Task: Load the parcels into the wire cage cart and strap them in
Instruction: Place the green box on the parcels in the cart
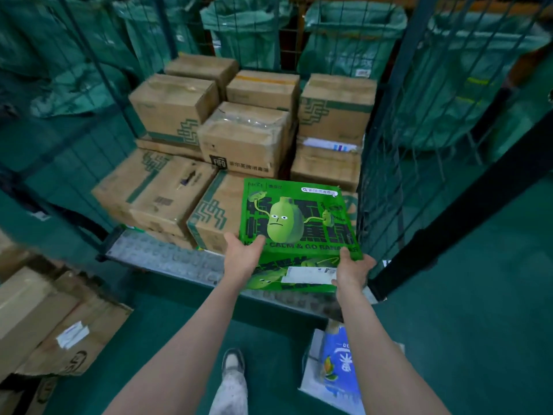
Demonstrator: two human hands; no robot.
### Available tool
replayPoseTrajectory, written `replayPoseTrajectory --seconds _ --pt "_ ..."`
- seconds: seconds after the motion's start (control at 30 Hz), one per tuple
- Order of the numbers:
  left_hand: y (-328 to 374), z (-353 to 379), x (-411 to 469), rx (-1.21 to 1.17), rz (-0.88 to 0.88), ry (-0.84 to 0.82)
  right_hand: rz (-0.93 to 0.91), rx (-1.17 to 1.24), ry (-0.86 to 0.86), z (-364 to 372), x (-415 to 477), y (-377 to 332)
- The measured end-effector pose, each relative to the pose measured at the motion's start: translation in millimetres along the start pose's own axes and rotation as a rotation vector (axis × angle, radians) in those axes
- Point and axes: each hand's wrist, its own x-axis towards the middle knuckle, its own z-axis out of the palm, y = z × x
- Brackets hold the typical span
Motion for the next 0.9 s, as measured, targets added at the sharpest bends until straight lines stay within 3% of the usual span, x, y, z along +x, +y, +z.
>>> replayPoseTrajectory --seconds 0.3,0.6,0.9 --pt "51 -7 110 0.034 0.056 -0.207 0.035 0.154 0.150 59 13 -52" --pt "83 -2 162 0.042 0.092 -0.356 -0.063 0.187 0.258 84 33 -95" --pt "122 41 211 0.026 0.025 -0.367 -0.093 0.116 0.271 96 93 -147"
